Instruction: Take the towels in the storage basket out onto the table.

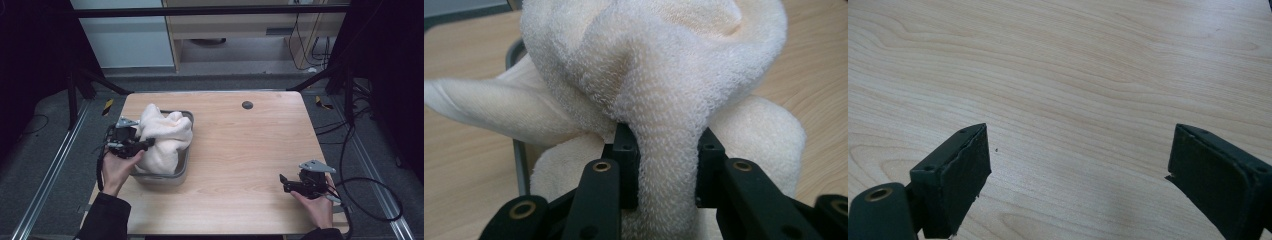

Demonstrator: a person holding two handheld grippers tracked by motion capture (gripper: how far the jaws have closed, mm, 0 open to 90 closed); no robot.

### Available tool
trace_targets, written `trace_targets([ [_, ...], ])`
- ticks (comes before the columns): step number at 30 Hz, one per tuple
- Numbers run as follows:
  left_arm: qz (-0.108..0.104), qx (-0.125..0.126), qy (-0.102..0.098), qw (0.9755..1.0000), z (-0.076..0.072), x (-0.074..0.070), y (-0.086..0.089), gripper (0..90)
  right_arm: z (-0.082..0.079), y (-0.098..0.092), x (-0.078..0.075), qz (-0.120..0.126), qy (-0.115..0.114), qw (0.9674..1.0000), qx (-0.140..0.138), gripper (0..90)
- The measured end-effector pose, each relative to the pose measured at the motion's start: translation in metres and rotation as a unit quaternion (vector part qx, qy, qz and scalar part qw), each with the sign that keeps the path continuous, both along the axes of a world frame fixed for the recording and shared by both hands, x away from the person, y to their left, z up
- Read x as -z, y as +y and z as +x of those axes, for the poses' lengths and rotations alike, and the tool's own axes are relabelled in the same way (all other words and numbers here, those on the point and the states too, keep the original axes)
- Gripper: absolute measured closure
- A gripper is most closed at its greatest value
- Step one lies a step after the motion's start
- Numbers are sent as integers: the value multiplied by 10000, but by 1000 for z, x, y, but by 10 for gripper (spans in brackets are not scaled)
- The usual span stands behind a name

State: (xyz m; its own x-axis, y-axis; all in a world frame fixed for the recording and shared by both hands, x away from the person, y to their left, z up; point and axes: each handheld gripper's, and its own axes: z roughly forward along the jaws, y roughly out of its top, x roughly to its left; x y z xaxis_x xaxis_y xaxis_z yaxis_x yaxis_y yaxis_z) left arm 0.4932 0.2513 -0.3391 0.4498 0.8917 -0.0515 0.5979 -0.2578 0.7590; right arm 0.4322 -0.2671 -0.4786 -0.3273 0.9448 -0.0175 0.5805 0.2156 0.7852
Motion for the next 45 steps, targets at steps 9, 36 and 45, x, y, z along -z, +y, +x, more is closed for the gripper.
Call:
trace_targets([
  [9, -33, 165, -229, 9996, -5, -38, -6, 708, 0, 0, -1, 23, -15, 10000, 17, 98],
  [36, -22, 1062, -695, 9919, -37, -101, -45, 706, -3, -9, -6, 82, -247, 9995, 192, 103],
  [45, 0, 1383, -798, 9872, -44, -107, -70, 705, -3, -22, -6, 181, -279, 9986, 415, 105],
])
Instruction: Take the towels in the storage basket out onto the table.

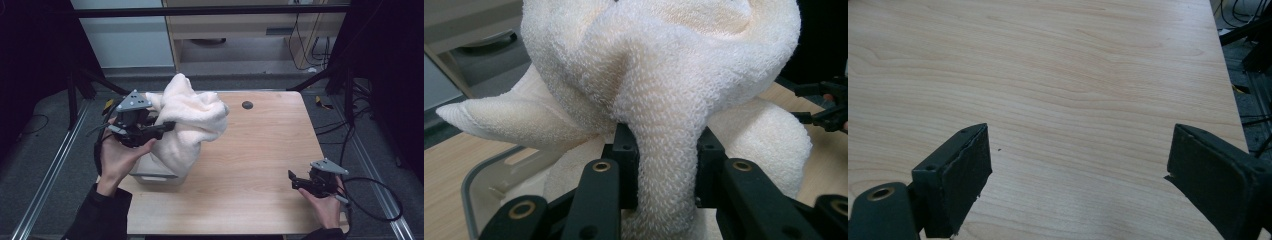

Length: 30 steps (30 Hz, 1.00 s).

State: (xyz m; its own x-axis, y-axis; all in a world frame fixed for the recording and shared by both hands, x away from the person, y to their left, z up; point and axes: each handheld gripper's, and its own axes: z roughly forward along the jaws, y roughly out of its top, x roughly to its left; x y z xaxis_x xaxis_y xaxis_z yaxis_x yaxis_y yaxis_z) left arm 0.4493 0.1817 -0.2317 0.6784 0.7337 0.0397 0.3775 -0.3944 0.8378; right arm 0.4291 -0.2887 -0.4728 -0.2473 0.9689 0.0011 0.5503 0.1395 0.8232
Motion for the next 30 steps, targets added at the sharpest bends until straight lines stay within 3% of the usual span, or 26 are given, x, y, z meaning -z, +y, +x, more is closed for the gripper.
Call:
trace_targets([
  [13, 43, 548, -53, 9985, -7, 2, -46, 703, 0, -5, 1, -35, -45, 9999, 103, 104],
  [30, 165, 856, 89, 9962, -1, 18, -87, 703, 0, -10, 1, -100, -95, 9997, 188, 104],
])
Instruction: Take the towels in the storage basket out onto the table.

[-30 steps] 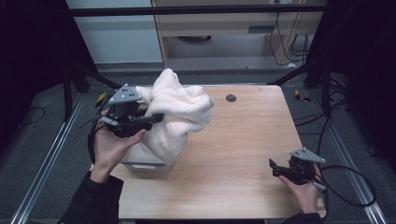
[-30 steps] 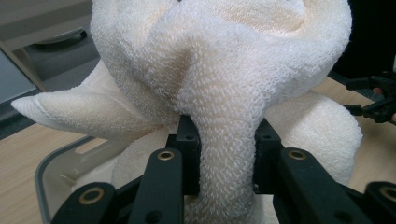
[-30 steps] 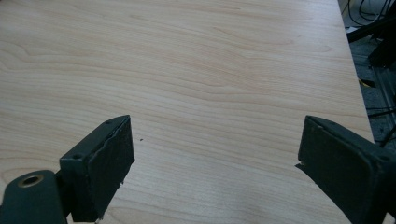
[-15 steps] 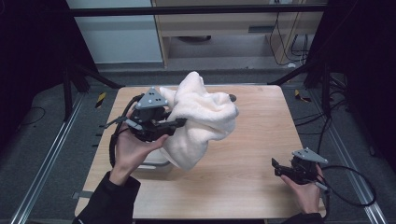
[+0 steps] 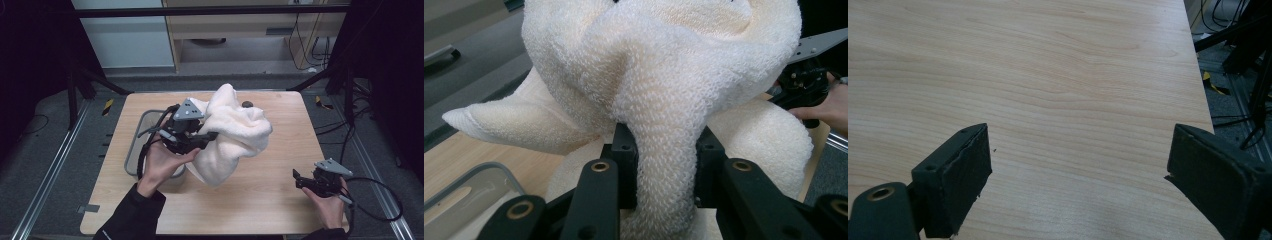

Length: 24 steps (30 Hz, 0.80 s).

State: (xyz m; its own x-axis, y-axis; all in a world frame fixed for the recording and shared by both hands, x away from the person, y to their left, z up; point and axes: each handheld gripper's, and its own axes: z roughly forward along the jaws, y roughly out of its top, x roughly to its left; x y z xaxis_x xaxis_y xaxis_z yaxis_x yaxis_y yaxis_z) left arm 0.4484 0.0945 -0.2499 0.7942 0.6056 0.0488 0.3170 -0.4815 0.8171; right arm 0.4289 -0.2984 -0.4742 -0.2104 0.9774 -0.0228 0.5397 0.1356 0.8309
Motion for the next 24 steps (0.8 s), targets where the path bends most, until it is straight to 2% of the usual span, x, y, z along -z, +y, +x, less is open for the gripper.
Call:
trace_targets([
  [9, 188, 141, 130, 9996, 7, 18, -19, 702, 0, -2, 0, -8, -31, 10000, 64, 104],
  [12, 257, 226, 259, 9991, 13, 31, -27, 702, 0, -2, 0, -16, -30, 10000, 76, 104],
  [13, 257, 226, 259, 9991, 13, 31, -27, 702, 0, -2, 0, -16, -30, 10000, 76, 104],
  [14, 326, 248, 302, 9987, 17, 38, -31, 701, 1, -3, 1, -17, -22, 9999, 101, 104],
  [21, 433, 306, 474, 9975, 27, 60, -41, 700, 1, -3, 2, -46, -4, 9999, 120, 104],
  [22, 520, 337, 541, 9966, 29, 67, -44, 700, 1, -3, 2, -67, -10, 9999, 118, 104],
  [24, 584, 357, 572, 9960, 31, 72, -46, 699, 1, -3, 2, -59, -4, 9999, 125, 104],
])
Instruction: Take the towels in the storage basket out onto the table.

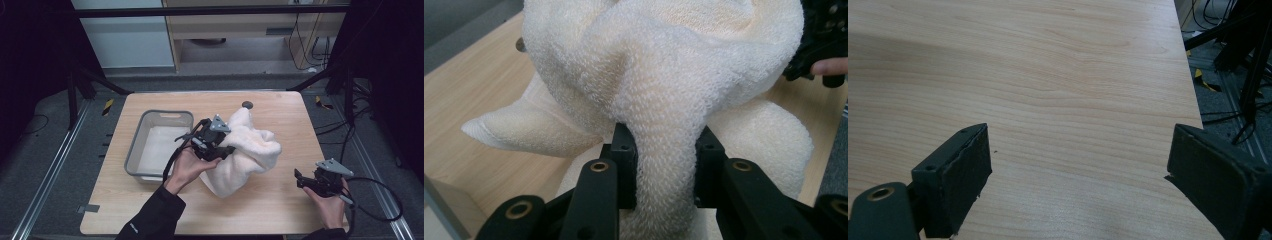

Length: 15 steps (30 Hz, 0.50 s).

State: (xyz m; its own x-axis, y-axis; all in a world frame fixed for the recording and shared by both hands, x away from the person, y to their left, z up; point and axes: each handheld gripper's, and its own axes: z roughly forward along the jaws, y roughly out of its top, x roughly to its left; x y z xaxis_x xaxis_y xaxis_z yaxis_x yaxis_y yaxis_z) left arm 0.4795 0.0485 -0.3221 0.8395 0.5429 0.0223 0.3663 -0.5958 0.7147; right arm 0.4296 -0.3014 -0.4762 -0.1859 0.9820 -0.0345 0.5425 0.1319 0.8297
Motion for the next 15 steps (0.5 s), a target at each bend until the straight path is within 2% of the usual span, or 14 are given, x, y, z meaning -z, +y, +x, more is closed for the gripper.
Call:
trace_targets([
  [3, 127, 37, 108, 9999, 6, 15, -5, 699, 0, 0, 0, 3, 3, 10000, 9, 104],
  [8, 267, 86, 275, 9992, 13, 32, -11, 698, 0, 0, 2, -13, 10, 10000, -17, 104],
  [15, 368, 105, 338, 9987, 18, 45, -18, 688, 0, -1, 2, -10, -17, 10000, -6, 104],
])
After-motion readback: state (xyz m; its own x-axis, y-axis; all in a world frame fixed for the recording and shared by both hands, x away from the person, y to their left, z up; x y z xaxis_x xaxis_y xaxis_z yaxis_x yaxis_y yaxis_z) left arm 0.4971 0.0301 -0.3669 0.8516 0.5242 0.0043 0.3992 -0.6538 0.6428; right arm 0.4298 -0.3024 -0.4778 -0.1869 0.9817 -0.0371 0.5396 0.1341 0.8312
